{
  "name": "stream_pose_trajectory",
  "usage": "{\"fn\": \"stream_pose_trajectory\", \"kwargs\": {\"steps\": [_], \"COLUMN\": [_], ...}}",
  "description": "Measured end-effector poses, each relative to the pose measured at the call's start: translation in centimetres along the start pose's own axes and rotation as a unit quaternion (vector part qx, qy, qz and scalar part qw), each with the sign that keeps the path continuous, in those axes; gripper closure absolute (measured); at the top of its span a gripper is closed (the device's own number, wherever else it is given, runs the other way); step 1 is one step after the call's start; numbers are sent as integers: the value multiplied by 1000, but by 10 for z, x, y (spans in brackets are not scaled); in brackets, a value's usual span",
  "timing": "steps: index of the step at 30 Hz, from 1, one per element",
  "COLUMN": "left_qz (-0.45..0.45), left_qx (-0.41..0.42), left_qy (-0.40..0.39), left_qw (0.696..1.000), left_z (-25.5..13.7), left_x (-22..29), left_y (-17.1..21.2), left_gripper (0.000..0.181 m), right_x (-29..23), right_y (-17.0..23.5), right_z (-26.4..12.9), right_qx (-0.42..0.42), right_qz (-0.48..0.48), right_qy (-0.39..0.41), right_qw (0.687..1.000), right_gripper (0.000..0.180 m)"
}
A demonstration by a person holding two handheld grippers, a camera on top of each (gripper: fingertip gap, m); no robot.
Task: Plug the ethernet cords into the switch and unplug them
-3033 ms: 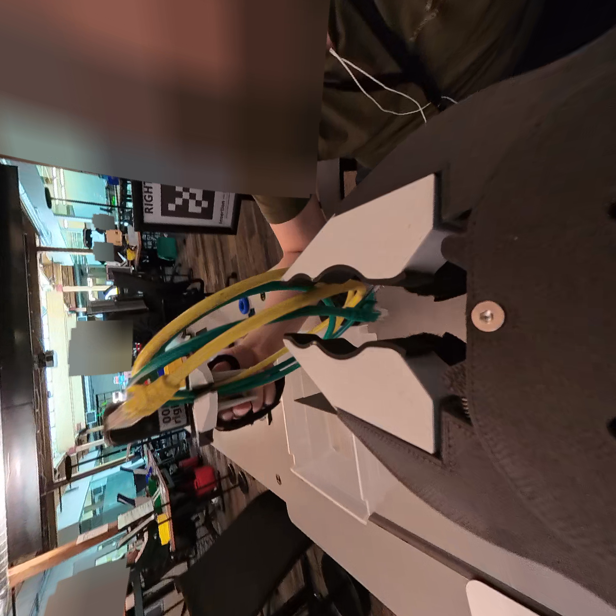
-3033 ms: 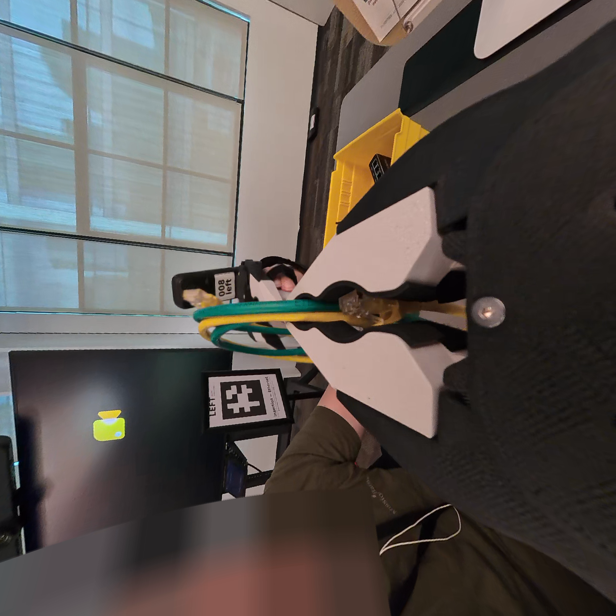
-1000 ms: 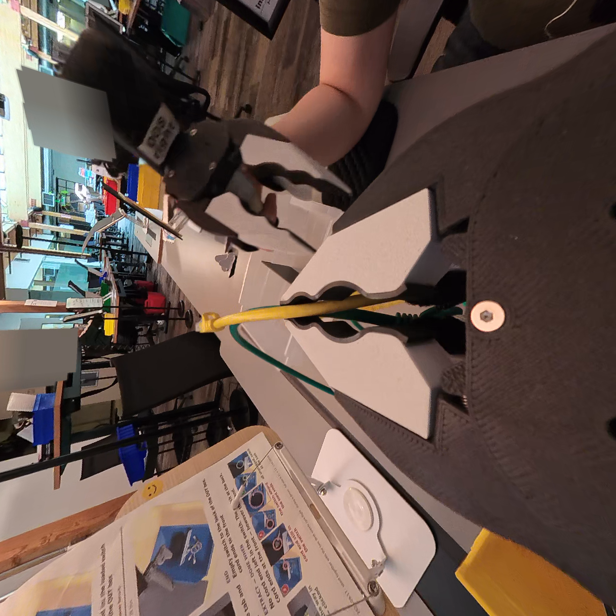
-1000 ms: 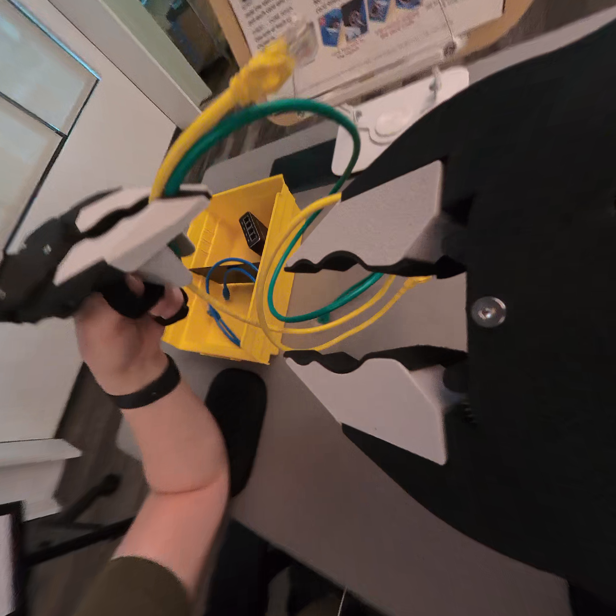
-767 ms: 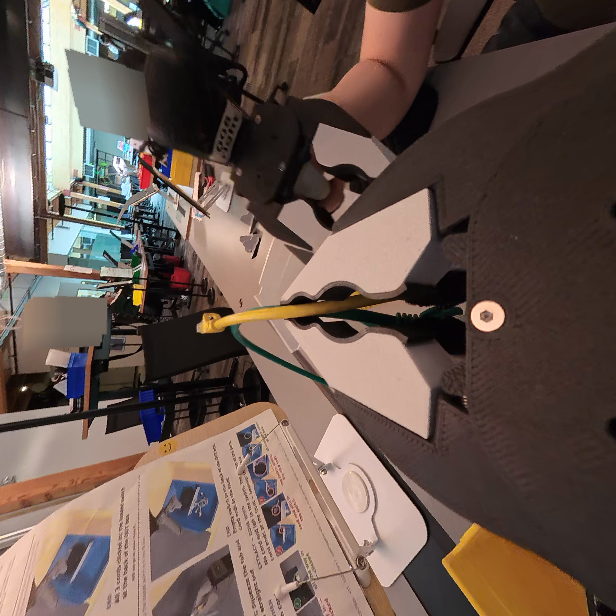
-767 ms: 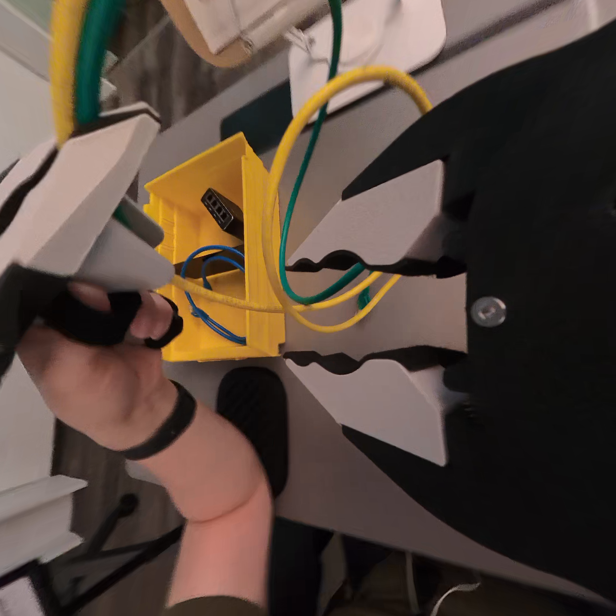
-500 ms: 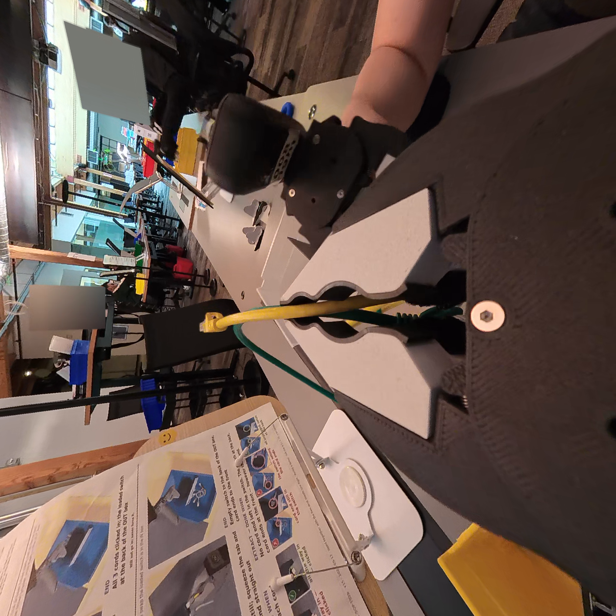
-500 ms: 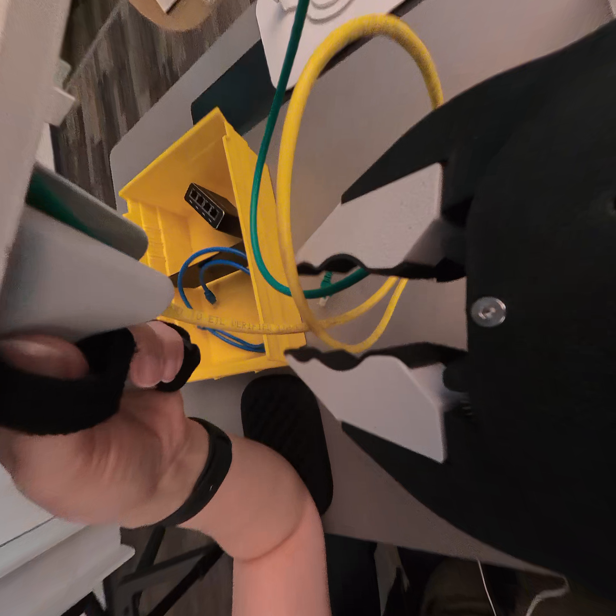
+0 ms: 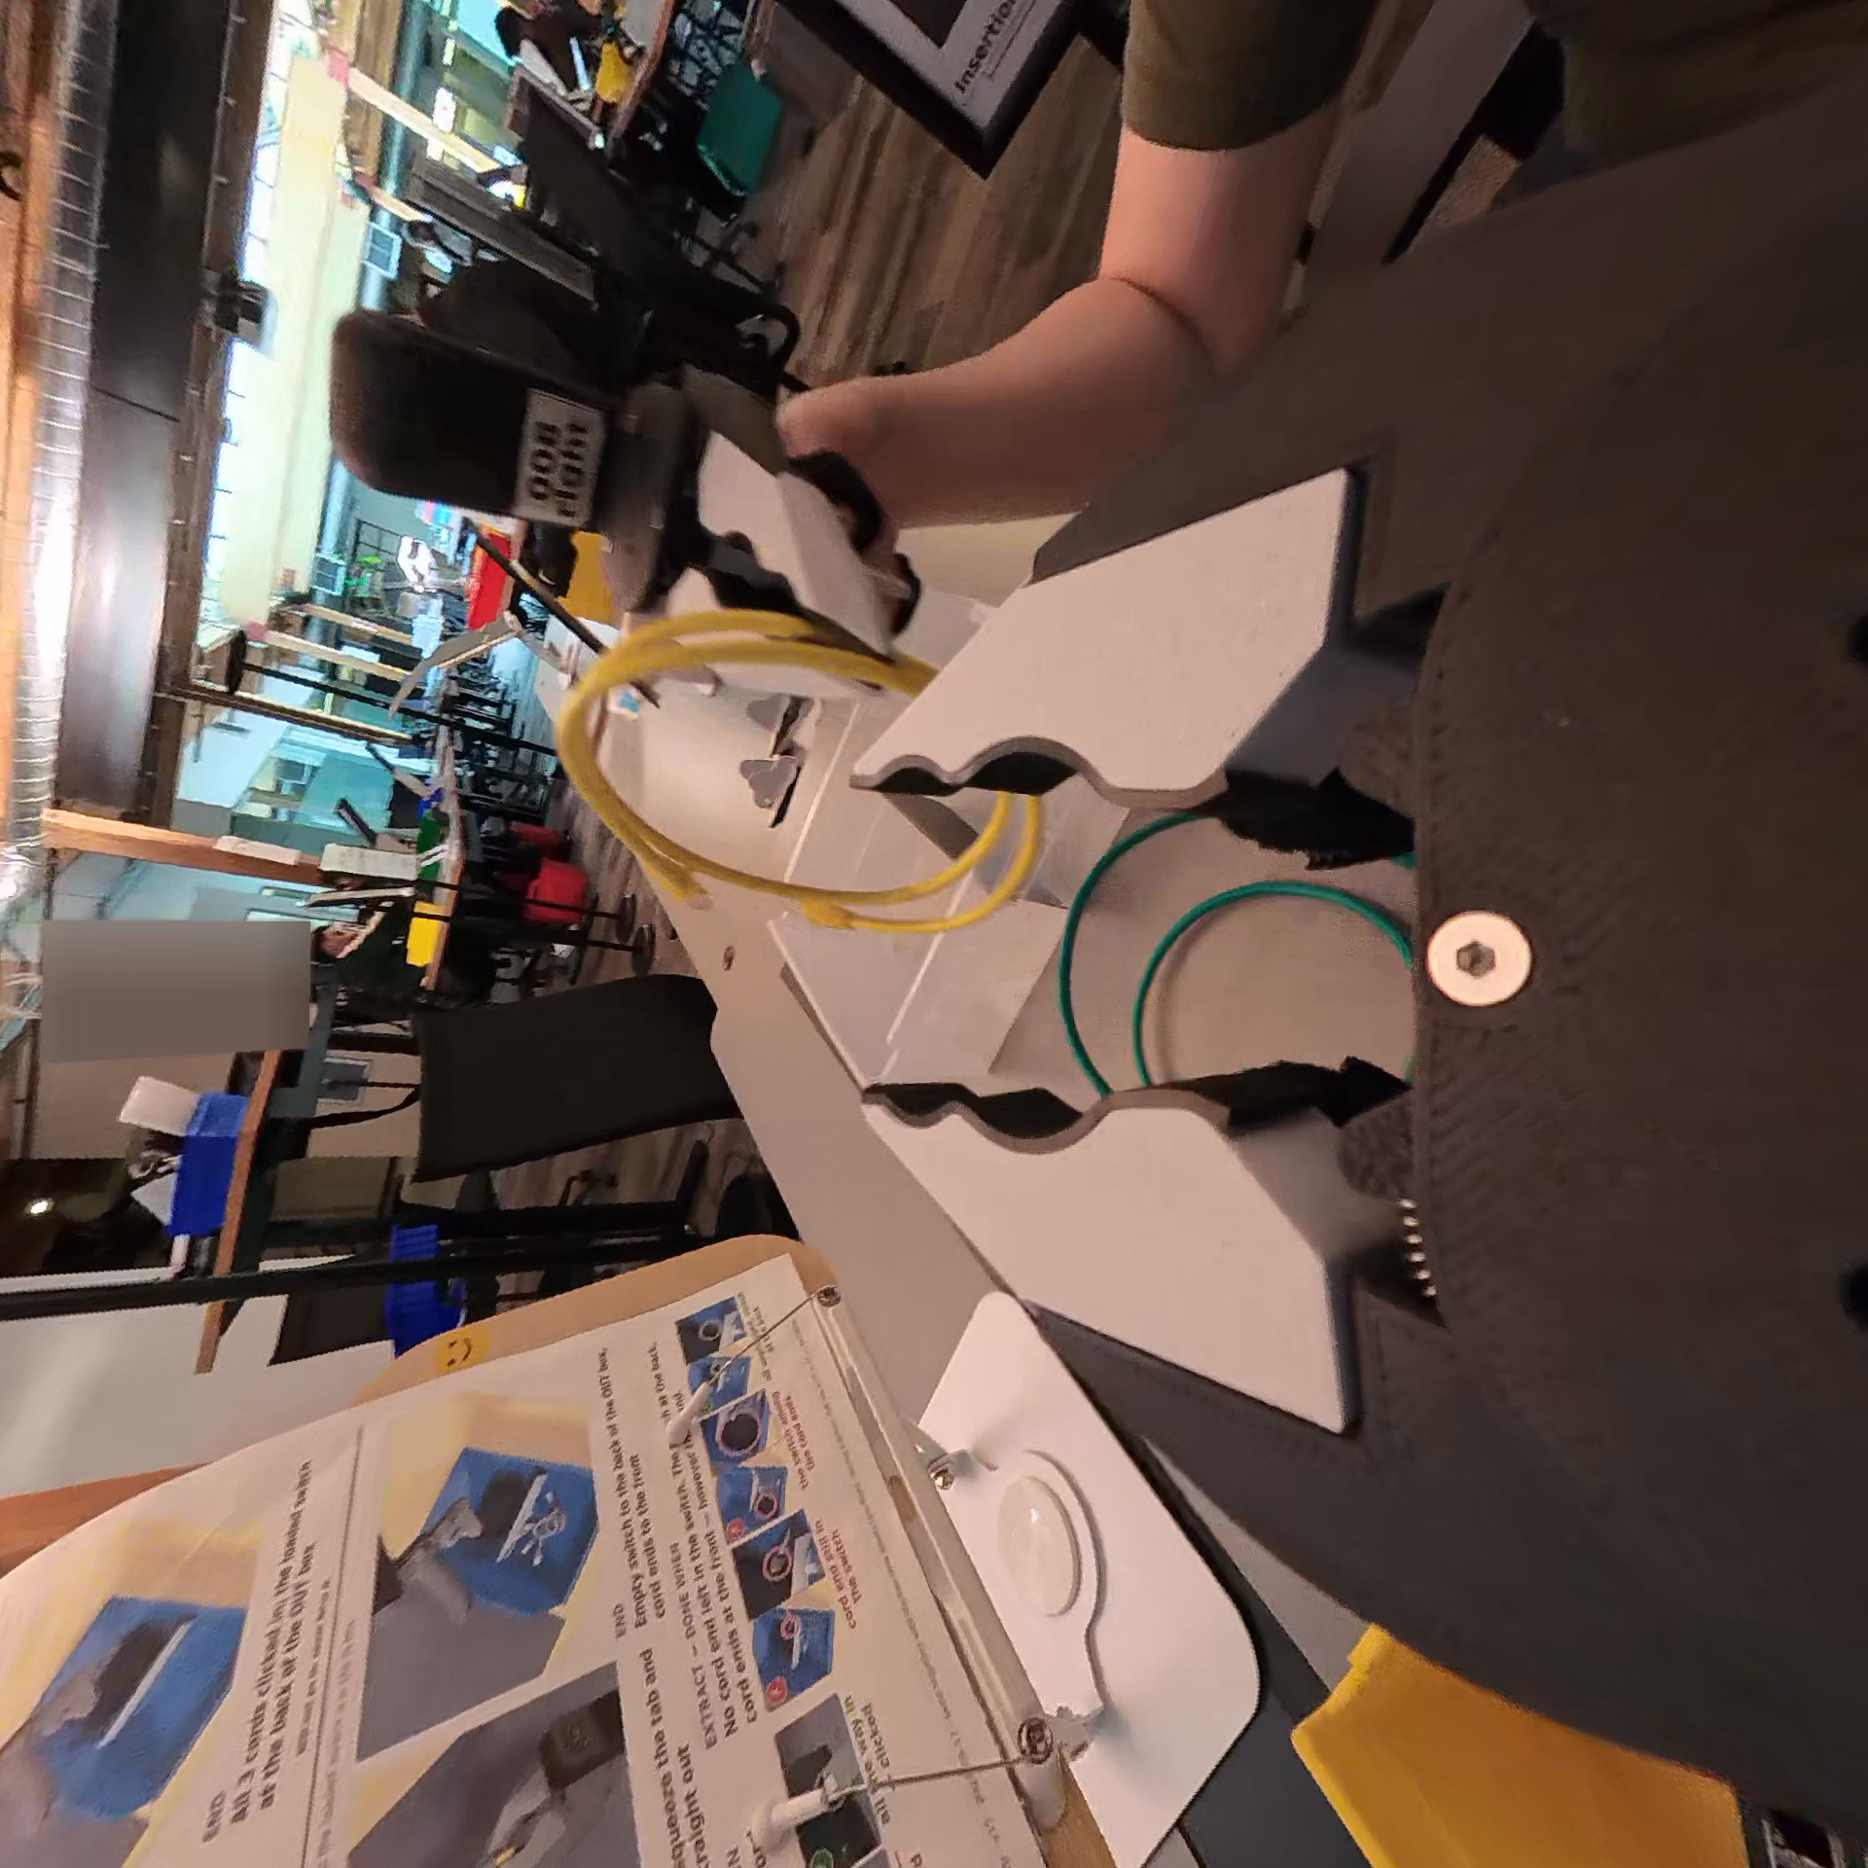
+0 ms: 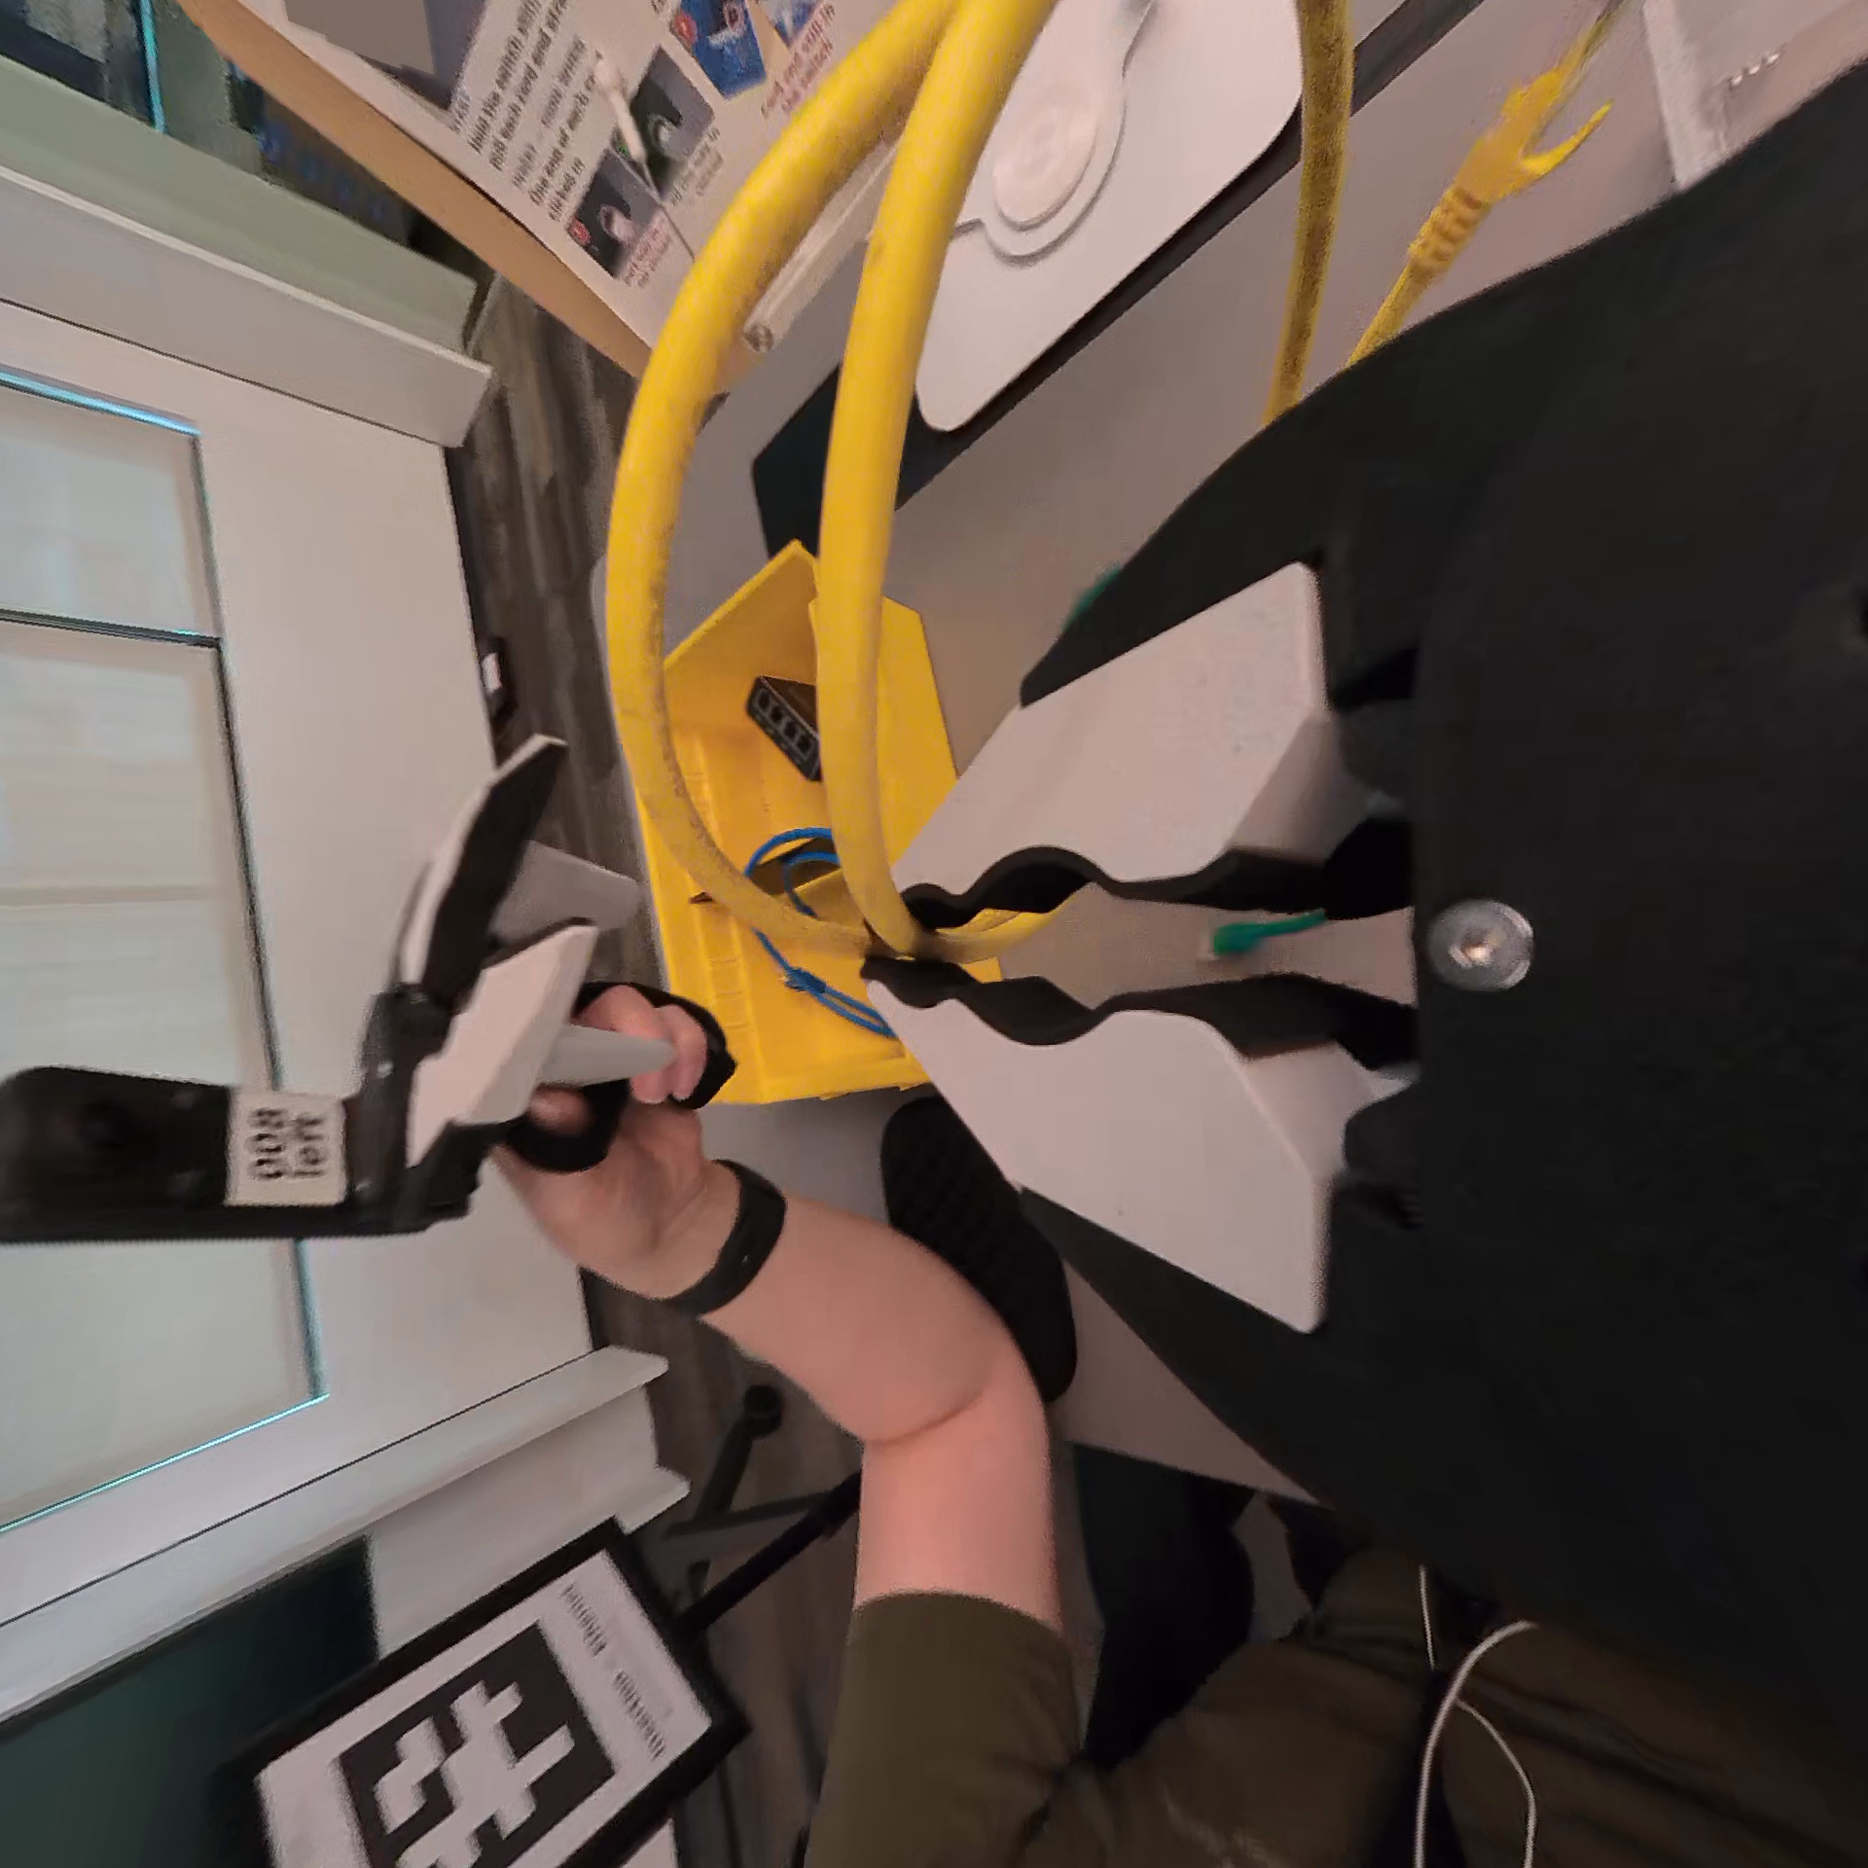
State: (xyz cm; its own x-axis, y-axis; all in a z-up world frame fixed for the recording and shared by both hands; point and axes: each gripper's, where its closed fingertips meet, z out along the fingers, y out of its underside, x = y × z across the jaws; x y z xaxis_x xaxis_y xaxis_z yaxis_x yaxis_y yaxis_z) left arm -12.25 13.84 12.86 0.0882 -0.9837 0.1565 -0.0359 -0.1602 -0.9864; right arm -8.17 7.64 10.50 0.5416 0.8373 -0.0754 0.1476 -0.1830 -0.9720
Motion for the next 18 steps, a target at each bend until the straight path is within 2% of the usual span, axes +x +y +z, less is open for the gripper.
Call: {"fn": "stream_pose_trajectory", "kwargs": {"steps": [5, 9, 13, 16, 18], "left_qz": [5, 33, 65, 57, 46], "left_qx": [-55, -130, -116, -107, -149], "left_qy": [18, 9, -76, -97, -111], "left_qw": [998, 991, 988, 988, 981], "left_z": [15, 29, 25, 6, -15], "left_x": [7, 8, -18, -25, -30], "left_y": [23, 53, 45, 33, 40], "left_gripper": [125, 127, 129, 123, 114], "right_x": [-5, -4, -20, -18, -12], "right_y": [-18, -11, 43, 104, 146], "right_z": [-44, -57, -20, 26, 51], "right_qx": [47, 31, -110, -252, -334], "right_qz": [18, 41, 66, 82, 85], "right_qy": [-37, -53, -114, -101, -82], "right_qw": [998, 997, 985, 959, 935], "right_gripper": [175, 175, 175, 175, 175]}}
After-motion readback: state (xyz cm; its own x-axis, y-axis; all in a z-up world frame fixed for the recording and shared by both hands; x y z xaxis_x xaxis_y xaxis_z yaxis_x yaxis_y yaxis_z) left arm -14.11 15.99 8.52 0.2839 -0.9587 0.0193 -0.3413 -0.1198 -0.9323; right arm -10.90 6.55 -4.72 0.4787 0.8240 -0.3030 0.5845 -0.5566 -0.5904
